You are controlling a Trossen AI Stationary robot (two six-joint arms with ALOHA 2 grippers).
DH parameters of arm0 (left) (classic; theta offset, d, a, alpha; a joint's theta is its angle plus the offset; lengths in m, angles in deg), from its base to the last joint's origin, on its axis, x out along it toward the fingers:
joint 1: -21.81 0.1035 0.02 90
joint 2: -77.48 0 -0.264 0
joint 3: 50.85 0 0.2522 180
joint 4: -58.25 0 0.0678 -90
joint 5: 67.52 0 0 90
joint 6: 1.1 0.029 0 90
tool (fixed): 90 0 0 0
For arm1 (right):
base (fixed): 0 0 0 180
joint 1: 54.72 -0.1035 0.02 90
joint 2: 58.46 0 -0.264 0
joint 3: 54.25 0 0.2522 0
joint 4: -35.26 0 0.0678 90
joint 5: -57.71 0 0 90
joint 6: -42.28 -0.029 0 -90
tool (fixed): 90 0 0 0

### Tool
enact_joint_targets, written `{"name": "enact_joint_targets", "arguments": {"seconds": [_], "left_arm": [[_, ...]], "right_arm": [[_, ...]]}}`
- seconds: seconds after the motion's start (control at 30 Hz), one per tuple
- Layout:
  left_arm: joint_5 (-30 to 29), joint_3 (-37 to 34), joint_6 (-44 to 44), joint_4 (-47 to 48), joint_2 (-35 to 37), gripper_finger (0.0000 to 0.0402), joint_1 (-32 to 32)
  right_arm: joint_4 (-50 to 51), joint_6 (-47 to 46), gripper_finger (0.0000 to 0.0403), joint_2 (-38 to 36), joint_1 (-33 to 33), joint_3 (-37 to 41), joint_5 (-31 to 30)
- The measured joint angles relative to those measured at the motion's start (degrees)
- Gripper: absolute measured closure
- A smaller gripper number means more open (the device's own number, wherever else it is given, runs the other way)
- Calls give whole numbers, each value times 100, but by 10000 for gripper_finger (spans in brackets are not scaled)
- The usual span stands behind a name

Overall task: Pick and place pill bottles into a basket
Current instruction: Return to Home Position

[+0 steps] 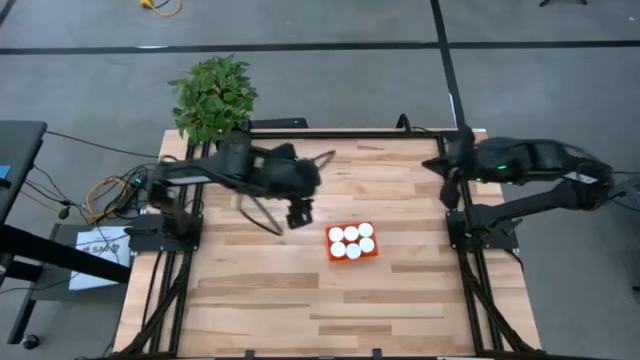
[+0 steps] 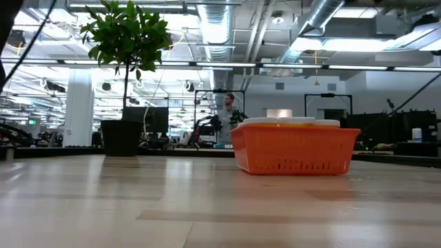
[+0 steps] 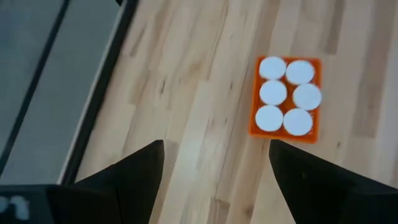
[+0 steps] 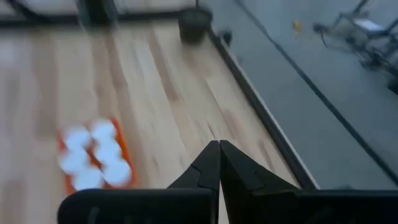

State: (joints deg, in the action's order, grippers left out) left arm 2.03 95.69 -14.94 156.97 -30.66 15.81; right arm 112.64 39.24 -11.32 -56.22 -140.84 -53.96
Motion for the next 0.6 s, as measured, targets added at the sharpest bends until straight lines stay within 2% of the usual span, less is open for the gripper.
{"name": "enact_joint_targets", "arguments": {"seconds": [0.13,0.23,0.43,0.53,0.6], "left_arm": [[-104,-620,38,-374,799,120,-24],[-91,-1419,60,-895,1534,120,-28],[280,-3828,141,-2737,3122,120,-27],[521,-5158,128,-3764,3930,120,-33],[619,-6103,-11,-4444,4436,120,-33]], "right_arm": [[-425,-403,403,-828,-1,134,81],[-788,-805,403,-1715,-1,634,79],[-2880,-1222,403,-3316,1,2410,543],[-3860,-1215,403,-3786,1,3267,680],[-4114,-1214,403,-4000,0,3671,645]]}}
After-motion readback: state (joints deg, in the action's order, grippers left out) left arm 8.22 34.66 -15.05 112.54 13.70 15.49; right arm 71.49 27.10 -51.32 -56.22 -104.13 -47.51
